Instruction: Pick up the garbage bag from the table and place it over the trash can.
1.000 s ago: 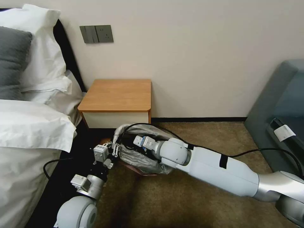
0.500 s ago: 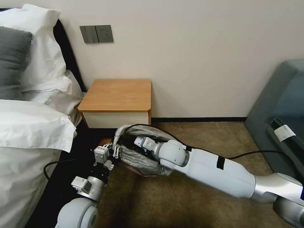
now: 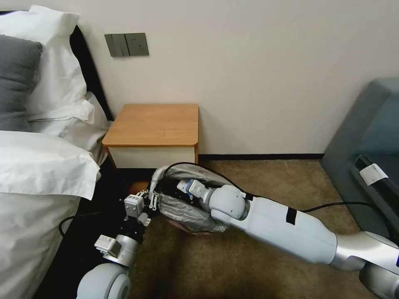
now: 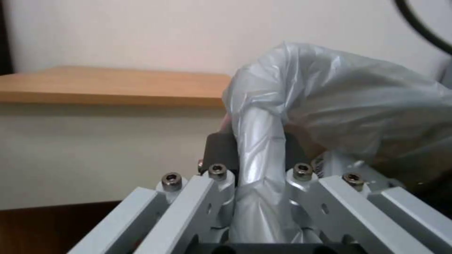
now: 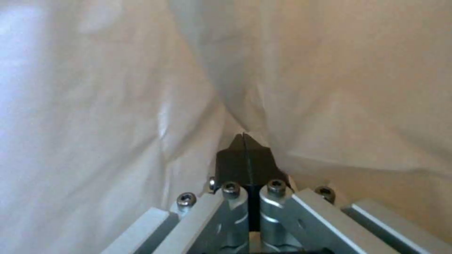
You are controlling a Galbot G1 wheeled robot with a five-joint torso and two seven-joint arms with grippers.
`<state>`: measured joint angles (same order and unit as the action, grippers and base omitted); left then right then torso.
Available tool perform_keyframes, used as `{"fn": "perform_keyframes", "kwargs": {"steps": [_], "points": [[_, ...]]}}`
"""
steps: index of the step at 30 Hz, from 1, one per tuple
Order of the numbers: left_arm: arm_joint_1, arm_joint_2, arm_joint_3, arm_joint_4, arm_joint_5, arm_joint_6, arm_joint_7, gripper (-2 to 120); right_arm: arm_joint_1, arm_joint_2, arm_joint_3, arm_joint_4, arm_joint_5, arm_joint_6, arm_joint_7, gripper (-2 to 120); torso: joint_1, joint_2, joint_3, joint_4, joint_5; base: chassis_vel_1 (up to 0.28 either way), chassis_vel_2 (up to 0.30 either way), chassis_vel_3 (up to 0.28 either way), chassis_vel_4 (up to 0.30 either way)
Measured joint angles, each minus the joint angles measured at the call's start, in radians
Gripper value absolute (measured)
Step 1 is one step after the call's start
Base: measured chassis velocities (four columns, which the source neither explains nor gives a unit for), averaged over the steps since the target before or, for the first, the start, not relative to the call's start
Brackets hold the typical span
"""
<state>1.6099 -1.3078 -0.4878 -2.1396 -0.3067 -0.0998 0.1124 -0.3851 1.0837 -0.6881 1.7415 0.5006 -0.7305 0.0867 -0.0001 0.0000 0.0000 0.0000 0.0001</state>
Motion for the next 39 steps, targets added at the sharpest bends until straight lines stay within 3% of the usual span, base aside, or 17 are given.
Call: {"fn": "perform_keyframes", "kwargs": {"steps": [19,29,32,33,35,36,39], "points": [[-0.035,0.002,-0.023,0.048,-0.085,0.044,-0.047,9,-0.001,-0.042,0.026,0.102,0.042,0.005,-0.018,0,0.000,0.000,0.000,0.0001,0.0000,0.000,0.000,0.000,0.000],[-0.044,0.009,-0.031,0.068,-0.137,0.074,-0.076,9,-0.043,-0.131,0.140,0.238,0.115,0.021,-0.038,0,0.000,0.000,0.000,0.0000,0.0000,0.000,0.000,0.000,0.000],[-0.047,0.015,-0.031,0.069,-0.181,0.106,-0.107,9,-0.120,-0.202,0.270,0.335,0.183,0.054,-0.044,0,0.000,0.000,0.000,0.0001,0.0001,0.000,0.000,0.000,0.000],[-0.047,0.015,-0.031,0.069,-0.181,0.106,-0.107,9,-0.120,-0.202,0.270,0.335,0.183,0.054,-0.044,0,0.000,0.000,0.000,0.0001,0.0001,0.000,0.000,0.000,0.000],[-0.052,0.019,-0.031,0.070,-0.203,0.124,-0.128,9,-0.205,-0.245,0.391,0.392,0.218,0.085,-0.049,0,0.000,0.000,0.000,0.0000,0.0003,0.000,0.000,0.000,0.000],[-0.052,0.019,-0.031,0.070,-0.203,0.124,-0.128,9,-0.205,-0.245,0.391,0.392,0.218,0.085,-0.049,0,0.000,0.000,0.000,0.0000,0.0003,0.000,0.000,0.000,0.000],[-0.055,0.026,-0.031,0.071,-0.227,0.150,-0.154,9,-0.334,-0.293,0.520,0.430,0.210,0.160,-0.043,0,0.000,0.000,0.000,0.0000,0.0000,0.000,0.000,0.000,0.000]]}}
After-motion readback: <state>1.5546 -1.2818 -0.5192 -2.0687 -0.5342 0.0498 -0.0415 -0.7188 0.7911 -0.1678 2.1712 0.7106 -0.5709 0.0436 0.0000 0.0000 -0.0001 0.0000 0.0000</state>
